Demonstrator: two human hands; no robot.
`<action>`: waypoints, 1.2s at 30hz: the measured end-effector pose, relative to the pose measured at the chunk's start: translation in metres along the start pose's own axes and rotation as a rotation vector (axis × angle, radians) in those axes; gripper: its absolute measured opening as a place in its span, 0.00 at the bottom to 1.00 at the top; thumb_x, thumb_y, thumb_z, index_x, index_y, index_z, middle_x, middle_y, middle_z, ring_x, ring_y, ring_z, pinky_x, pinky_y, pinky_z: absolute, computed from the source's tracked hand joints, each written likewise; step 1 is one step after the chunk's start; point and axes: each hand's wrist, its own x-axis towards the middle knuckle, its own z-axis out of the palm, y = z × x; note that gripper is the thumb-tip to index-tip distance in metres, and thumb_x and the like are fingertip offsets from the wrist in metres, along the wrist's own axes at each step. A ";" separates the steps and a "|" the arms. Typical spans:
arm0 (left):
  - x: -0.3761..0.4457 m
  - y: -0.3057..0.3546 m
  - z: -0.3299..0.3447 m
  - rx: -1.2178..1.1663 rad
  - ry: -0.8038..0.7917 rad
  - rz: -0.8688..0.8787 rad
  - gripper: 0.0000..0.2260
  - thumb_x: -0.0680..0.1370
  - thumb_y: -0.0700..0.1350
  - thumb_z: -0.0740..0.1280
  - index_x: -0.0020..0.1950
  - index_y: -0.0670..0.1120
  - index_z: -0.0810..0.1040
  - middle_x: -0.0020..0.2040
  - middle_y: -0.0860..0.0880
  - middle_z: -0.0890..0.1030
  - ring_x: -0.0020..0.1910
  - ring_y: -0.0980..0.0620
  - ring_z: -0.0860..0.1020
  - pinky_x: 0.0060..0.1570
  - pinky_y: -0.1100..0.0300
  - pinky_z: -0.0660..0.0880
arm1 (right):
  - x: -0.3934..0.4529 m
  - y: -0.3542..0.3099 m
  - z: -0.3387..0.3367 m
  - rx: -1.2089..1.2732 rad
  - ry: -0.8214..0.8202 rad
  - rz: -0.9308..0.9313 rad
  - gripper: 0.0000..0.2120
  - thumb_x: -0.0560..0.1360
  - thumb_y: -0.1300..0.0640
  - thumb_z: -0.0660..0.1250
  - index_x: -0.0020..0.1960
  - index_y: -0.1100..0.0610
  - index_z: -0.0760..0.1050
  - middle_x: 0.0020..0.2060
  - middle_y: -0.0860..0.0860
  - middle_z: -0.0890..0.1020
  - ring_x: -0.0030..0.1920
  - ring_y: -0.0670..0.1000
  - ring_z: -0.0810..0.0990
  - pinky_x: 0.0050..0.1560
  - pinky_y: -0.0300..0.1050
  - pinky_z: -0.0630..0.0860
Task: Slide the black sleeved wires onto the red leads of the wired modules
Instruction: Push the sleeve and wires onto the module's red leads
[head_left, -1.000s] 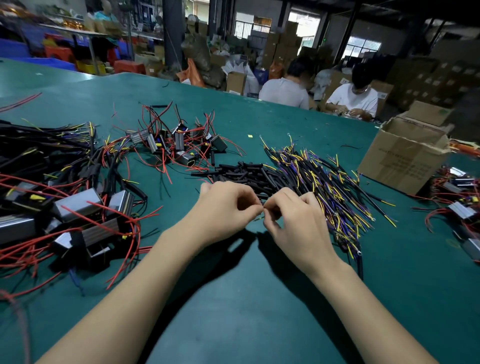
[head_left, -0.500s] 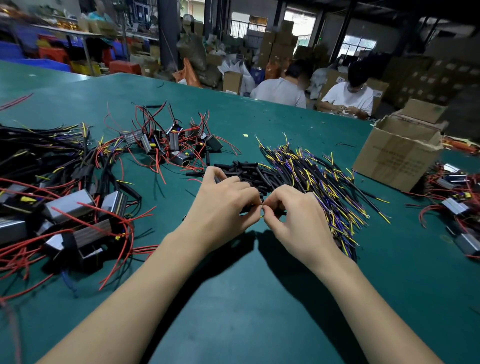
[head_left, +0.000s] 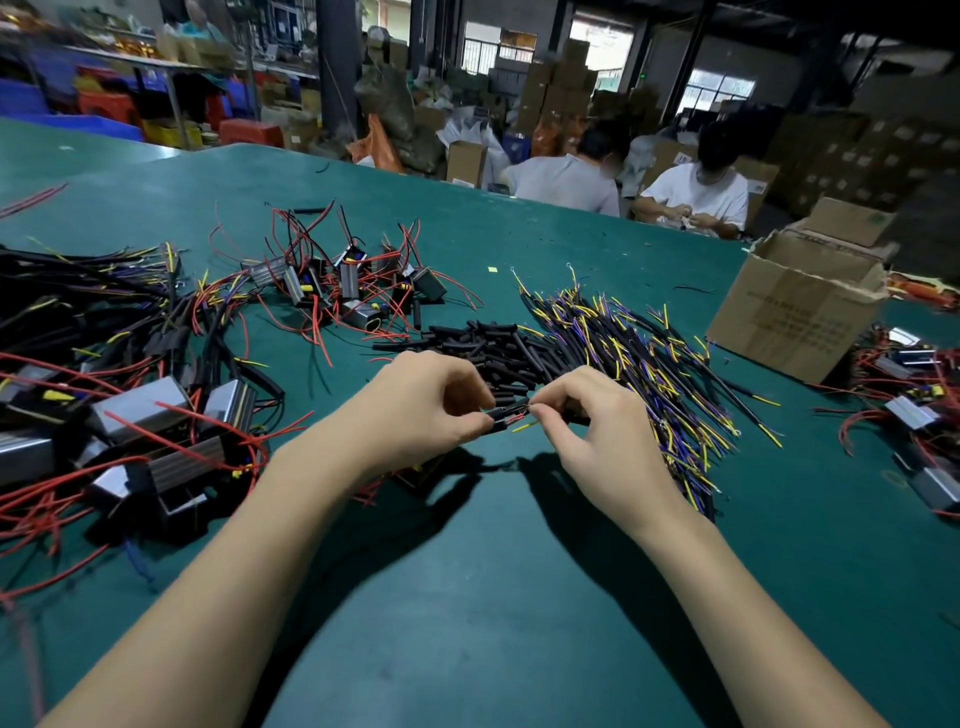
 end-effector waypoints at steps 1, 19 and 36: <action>0.000 -0.001 -0.002 -0.012 -0.019 -0.006 0.03 0.73 0.42 0.71 0.46 0.47 0.83 0.38 0.54 0.81 0.35 0.67 0.76 0.39 0.75 0.70 | 0.000 0.000 0.001 0.021 0.004 0.006 0.03 0.74 0.62 0.69 0.42 0.55 0.79 0.39 0.47 0.79 0.40 0.48 0.78 0.47 0.55 0.74; 0.002 0.005 0.014 -0.199 0.133 0.068 0.06 0.71 0.36 0.71 0.41 0.47 0.84 0.35 0.45 0.82 0.36 0.48 0.77 0.36 0.66 0.70 | 0.000 -0.004 -0.005 -0.095 -0.032 -0.148 0.04 0.73 0.64 0.70 0.43 0.56 0.79 0.39 0.45 0.77 0.40 0.47 0.75 0.46 0.44 0.68; 0.001 0.005 0.017 -0.127 0.169 0.164 0.07 0.71 0.35 0.71 0.43 0.46 0.85 0.37 0.48 0.81 0.36 0.55 0.76 0.40 0.72 0.68 | 0.001 0.001 -0.012 0.038 -0.105 0.022 0.04 0.72 0.58 0.73 0.41 0.52 0.79 0.34 0.38 0.78 0.40 0.44 0.77 0.52 0.53 0.72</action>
